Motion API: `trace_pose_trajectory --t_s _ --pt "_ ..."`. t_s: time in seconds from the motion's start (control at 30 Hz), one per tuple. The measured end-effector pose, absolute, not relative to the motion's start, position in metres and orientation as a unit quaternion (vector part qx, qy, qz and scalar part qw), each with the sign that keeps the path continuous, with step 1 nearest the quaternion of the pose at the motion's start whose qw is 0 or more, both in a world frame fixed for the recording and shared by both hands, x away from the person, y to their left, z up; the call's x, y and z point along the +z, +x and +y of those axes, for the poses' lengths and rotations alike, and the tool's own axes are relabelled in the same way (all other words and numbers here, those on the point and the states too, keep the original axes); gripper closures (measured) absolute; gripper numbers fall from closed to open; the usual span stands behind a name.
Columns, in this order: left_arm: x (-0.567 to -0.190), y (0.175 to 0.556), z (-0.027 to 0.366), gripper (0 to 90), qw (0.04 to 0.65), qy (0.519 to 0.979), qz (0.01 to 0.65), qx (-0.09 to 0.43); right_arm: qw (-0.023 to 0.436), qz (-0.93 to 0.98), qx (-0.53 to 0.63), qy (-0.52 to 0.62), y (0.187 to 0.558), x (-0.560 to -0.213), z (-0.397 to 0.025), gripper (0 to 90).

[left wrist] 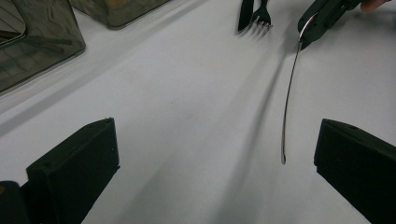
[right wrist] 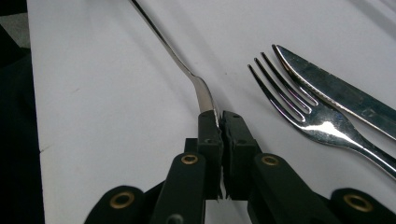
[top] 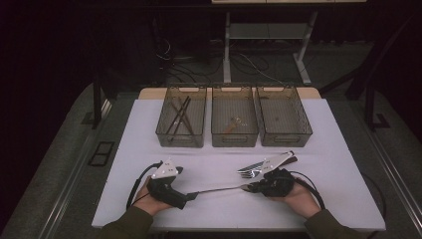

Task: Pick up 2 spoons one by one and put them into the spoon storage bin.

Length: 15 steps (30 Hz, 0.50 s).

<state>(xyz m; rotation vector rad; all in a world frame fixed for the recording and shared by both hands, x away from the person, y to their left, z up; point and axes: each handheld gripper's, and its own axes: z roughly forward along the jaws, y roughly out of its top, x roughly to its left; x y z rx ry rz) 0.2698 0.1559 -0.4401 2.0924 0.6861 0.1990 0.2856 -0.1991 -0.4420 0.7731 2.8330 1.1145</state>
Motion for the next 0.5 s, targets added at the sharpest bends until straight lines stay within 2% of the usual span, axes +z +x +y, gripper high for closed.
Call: trace_pose_trajectory --t_s 0.5 --pt "-0.4395 0.2695 0.1561 0.0 0.45 0.845 0.276 0.08 0.016 0.892 0.362 0.268 0.287 -0.4343 -0.2086 86.8"
